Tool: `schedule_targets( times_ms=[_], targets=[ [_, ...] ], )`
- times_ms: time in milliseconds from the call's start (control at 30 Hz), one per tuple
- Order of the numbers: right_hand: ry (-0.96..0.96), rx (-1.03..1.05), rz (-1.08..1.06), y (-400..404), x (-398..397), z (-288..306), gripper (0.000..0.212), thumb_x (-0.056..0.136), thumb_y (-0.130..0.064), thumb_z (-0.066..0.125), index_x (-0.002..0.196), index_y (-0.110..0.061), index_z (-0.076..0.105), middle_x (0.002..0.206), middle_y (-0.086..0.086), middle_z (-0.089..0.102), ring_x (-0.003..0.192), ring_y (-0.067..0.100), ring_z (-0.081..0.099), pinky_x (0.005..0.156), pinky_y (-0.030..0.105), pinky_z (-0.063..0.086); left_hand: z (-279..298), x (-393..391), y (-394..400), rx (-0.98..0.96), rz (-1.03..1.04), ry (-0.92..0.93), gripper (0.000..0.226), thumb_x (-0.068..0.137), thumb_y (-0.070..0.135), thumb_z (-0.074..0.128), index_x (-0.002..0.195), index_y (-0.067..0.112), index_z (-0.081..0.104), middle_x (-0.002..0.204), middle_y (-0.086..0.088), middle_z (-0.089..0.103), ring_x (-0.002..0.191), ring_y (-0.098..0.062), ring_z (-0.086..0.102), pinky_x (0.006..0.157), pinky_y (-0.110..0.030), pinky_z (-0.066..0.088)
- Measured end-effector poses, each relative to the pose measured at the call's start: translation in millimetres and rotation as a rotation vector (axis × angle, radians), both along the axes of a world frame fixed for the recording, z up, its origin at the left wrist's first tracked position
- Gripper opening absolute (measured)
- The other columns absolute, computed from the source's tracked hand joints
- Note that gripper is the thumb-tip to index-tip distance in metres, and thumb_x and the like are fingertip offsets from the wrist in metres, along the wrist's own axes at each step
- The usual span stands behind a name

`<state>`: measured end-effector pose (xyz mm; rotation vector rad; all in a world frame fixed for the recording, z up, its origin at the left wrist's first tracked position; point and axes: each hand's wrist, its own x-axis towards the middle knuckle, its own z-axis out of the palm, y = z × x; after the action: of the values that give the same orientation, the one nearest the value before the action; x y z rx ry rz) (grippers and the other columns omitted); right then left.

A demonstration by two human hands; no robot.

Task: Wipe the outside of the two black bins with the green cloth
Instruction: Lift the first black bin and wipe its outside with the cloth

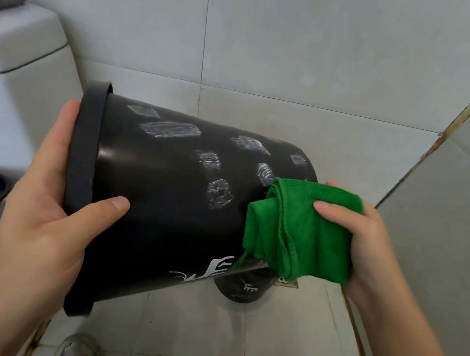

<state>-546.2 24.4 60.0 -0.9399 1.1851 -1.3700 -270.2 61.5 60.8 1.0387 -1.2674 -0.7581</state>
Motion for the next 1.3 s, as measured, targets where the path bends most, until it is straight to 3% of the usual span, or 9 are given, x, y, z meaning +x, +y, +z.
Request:
schedule_targets(
  times_ms=[133,267,333,433,633,767,867,1067,1300],
  targets=[
    [-0.159,-0.031,0.049,4.6,1.4,6.6,0.020,0.063,-0.008,0.057,0.069,-0.013,0.076,0.075,0.010,0.073,0.067,0.024,0.071,0.054,0.034,0.058,13.0,1.0,-0.6,0.029,-0.110,0.006,0.070,0.073,-0.007,0.058,0.120,0.046,0.059,0.112,0.016,0.071,0.105,-0.009,0.068,0.079,-0.040,0.058],
    [-0.135,-0.088,0.007,5.0,10.3,-2.3,0.026,0.056,-0.005,0.065,0.082,-0.007,0.063,0.074,0.010,0.069,0.069,0.025,0.069,0.056,0.035,0.058,11.3,15.4,-10.3,0.230,-0.115,-0.011,0.065,0.059,-0.019,0.062,0.086,0.040,0.068,0.086,-0.014,0.070,0.080,-0.035,0.066,0.058,-0.055,0.054],
    [-0.064,-0.131,0.004,4.1,14.8,-8.5,0.023,0.058,-0.004,0.065,0.081,-0.009,0.062,0.075,0.008,0.069,0.071,0.024,0.069,0.059,0.035,0.058,7.7,21.3,-16.2,0.315,-0.049,0.021,0.046,0.052,-0.013,0.055,0.078,0.024,0.067,0.076,-0.022,0.062,0.070,-0.040,0.059,0.058,-0.046,0.049],
    [-0.026,-0.176,0.033,3.8,20.1,-14.4,0.021,0.060,-0.007,0.063,0.081,-0.006,0.059,0.073,0.005,0.069,0.069,0.021,0.069,0.058,0.030,0.056,6.9,21.4,-22.9,0.394,0.002,0.207,0.029,0.068,-0.005,0.060,0.089,0.012,0.069,0.084,-0.010,0.075,0.077,-0.033,0.071,0.073,-0.040,0.052],
    [0.073,-0.115,-0.046,0.0,23.6,-26.7,0.021,0.061,-0.016,0.067,0.081,-0.013,0.063,0.071,0.000,0.070,0.069,0.017,0.070,0.060,0.031,0.054,17.6,9.9,-18.4,0.343,-0.085,0.213,0.032,0.080,0.004,0.059,0.107,0.020,0.066,0.094,0.001,0.077,0.084,-0.015,0.074,0.062,-0.020,0.057],
    [0.220,-0.140,-0.090,-1.5,24.1,-35.0,0.033,0.064,-0.027,0.071,0.096,-0.022,0.066,0.097,-0.001,0.072,0.092,0.014,0.069,0.081,0.033,0.053,18.5,10.8,-15.1,0.331,-0.139,0.270,0.040,0.073,0.007,0.058,0.110,0.021,0.066,0.100,-0.004,0.076,0.087,-0.019,0.074,0.069,-0.026,0.060],
    [0.731,-0.307,-0.239,-1.8,28.7,-41.5,0.029,0.068,-0.038,0.072,0.093,-0.037,0.057,0.109,-0.015,0.053,0.101,0.001,0.053,0.088,0.015,0.040,16.3,5.3,-13.2,0.306,-0.088,0.263,0.036,0.085,-0.007,0.053,0.104,0.021,0.067,0.098,-0.006,0.076,0.086,-0.020,0.074,0.074,-0.029,0.060],
    [0.442,-0.371,-0.362,-6.3,30.1,-41.5,0.051,0.078,-0.009,0.080,0.103,-0.040,0.048,0.086,-0.007,0.067,0.078,0.001,0.066,0.067,0.015,0.051,21.0,5.9,-7.8,0.279,-0.087,0.270,0.040,0.084,-0.011,0.052,0.097,0.022,0.069,0.093,-0.005,0.077,0.082,-0.021,0.074,0.069,-0.030,0.061],
    [0.892,-0.568,-0.520,-5.6,35.9,-46.8,0.036,0.089,-0.022,0.061,0.123,-0.028,0.051,0.100,-0.019,0.060,0.086,-0.009,0.053,0.079,-0.005,0.032,17.5,1.9,-5.1,0.230,-0.074,0.255,0.042,0.083,-0.012,0.053,0.102,0.023,0.067,0.096,-0.001,0.077,0.088,-0.019,0.074,0.076,-0.029,0.060]
  ],
)
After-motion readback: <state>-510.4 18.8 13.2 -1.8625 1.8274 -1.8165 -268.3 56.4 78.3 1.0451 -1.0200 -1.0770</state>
